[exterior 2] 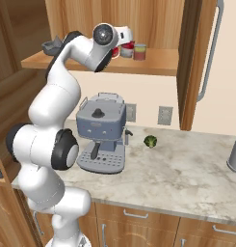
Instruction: Pick the cans from the counter and place them in their designated side in the cabinet.
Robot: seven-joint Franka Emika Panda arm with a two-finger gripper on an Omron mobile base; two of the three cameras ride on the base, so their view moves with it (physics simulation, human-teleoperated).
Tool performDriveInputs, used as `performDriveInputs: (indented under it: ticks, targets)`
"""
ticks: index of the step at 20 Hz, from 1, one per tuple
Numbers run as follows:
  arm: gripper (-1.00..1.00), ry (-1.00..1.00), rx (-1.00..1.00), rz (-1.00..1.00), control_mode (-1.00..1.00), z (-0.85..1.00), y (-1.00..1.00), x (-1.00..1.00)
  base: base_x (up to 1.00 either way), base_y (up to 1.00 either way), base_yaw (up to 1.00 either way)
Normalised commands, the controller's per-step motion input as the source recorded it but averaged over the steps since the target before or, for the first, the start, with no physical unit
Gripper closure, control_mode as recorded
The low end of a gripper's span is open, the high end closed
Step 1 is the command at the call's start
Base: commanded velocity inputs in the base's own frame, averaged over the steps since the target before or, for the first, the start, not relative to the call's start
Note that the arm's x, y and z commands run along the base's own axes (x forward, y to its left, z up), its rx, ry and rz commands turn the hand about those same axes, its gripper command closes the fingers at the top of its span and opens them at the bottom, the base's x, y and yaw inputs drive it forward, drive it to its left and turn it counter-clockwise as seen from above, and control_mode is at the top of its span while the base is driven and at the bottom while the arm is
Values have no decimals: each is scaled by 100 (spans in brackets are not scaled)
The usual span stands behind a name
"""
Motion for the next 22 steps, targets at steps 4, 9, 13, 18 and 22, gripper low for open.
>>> performDriveInputs:
  ticks: [4,9,13,18,22]
  targets:
    - [-100,-6,0,5,-100,0,0,14,0,0,0]
    - [-100,-5,0,5,-100,0,1,17,0,0,0]
    - [-100,-7,0,4,-100,1,5,9,0,0,0]
    - [-100,-5,0,3,-100,3,10,7,0,0,0]
    - [-100,-4,0,3,-100,11,4,-1,0,0,0]
